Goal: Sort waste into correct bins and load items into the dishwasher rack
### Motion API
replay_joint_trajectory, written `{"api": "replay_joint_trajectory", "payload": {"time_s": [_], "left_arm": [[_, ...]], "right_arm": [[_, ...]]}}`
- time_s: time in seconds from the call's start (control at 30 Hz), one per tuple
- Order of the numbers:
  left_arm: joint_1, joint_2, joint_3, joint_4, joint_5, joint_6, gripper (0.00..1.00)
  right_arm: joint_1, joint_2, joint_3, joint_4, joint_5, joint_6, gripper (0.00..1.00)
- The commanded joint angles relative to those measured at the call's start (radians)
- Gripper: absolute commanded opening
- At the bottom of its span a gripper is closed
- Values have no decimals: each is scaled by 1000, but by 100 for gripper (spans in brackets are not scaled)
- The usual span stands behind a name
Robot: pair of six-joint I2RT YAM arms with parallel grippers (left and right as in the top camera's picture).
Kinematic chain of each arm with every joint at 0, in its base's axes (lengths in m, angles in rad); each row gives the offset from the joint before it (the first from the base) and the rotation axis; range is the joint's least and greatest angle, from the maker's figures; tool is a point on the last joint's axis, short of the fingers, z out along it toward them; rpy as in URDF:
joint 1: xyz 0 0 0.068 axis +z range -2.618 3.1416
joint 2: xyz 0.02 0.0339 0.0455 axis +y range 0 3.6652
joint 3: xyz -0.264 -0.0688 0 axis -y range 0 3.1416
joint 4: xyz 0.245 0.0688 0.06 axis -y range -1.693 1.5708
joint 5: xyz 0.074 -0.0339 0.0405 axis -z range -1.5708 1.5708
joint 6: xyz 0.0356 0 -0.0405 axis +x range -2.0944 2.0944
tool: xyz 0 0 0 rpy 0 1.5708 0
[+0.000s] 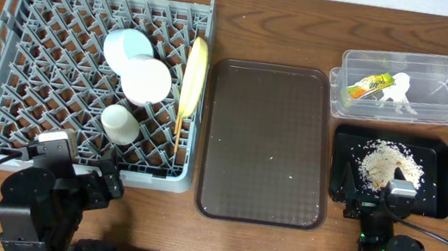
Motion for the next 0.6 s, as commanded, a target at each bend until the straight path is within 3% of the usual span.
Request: {"api": "replay_joint_trajectory", "payload": {"time_s": [0.0, 0.23, 0.57], "left_arm": [[1, -21, -8, -27, -47, 35, 93], [1, -187, -206, 12, -54, 54, 93], [0, -445, -645, 451, -53, 21, 93]], "right_arm": [[11, -4, -1, -5, -2, -8, 99], [11, -4, -1, -5, -2, -8, 99], [11, -4, -1, -5, -2, -8, 99]]}}
